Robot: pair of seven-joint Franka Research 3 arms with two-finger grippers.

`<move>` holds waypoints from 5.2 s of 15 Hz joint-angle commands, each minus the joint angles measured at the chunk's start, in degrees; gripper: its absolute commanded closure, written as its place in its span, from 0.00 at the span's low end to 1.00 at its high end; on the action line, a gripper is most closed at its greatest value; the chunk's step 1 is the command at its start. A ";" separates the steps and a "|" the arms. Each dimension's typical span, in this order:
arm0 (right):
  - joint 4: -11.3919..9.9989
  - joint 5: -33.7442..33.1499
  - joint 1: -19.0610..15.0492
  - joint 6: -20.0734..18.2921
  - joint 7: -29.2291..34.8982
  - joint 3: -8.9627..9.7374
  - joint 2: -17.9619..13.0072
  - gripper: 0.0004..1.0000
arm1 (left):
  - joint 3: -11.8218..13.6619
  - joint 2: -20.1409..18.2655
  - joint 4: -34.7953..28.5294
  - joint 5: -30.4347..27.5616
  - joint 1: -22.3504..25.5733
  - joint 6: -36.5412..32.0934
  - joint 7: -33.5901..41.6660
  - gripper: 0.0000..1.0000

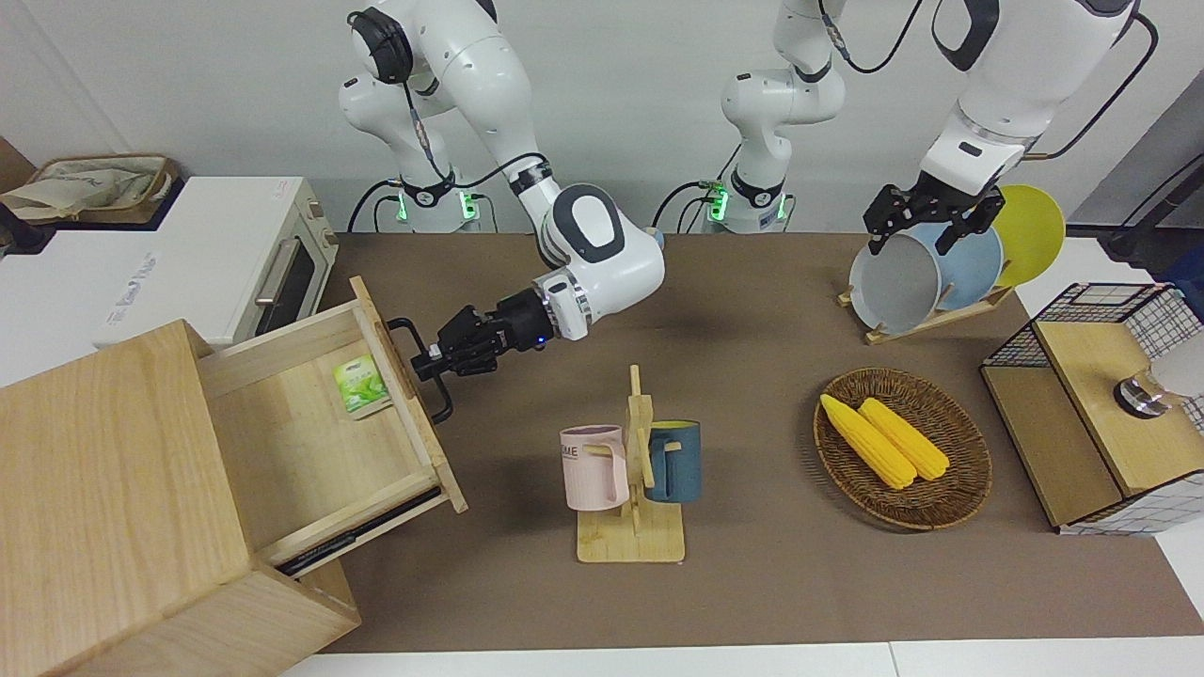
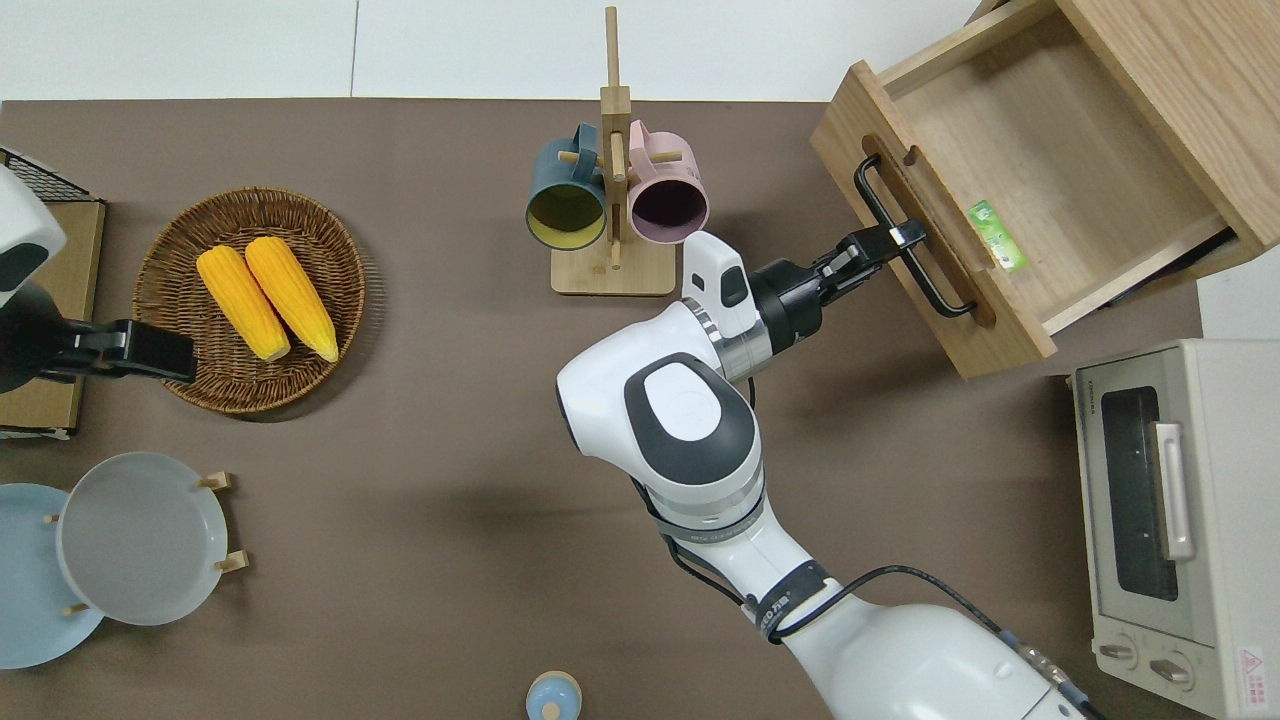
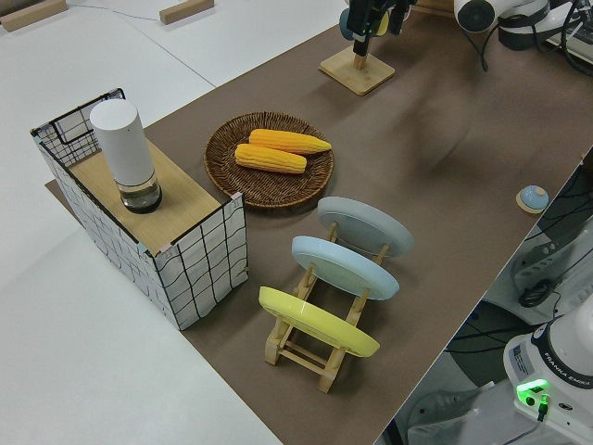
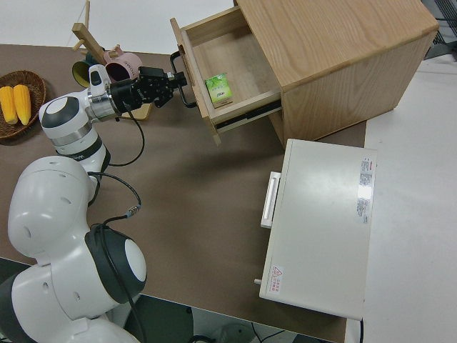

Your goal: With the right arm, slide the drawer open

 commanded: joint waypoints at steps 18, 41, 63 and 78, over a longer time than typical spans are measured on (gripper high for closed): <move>4.42 -0.22 6.13 -0.13 -1.00 -1.74 3.84 0.23 | -0.37 0.65 1.49 0.98 0.22 -1.13 0.55 0.01; 16.98 33.42 5.78 -0.39 -1.44 -1.13 -5.73 0.02 | -0.37 0.65 1.49 0.98 0.22 -1.13 0.55 0.01; 16.11 84.33 -30.51 0.75 -19.45 -1.57 -22.71 0.02 | -0.37 0.65 1.49 0.98 0.22 -1.13 0.55 0.01; 13.12 87.85 -34.57 5.93 -20.16 -1.65 -21.56 0.02 | -0.37 0.65 1.49 0.98 0.22 -1.13 0.55 0.01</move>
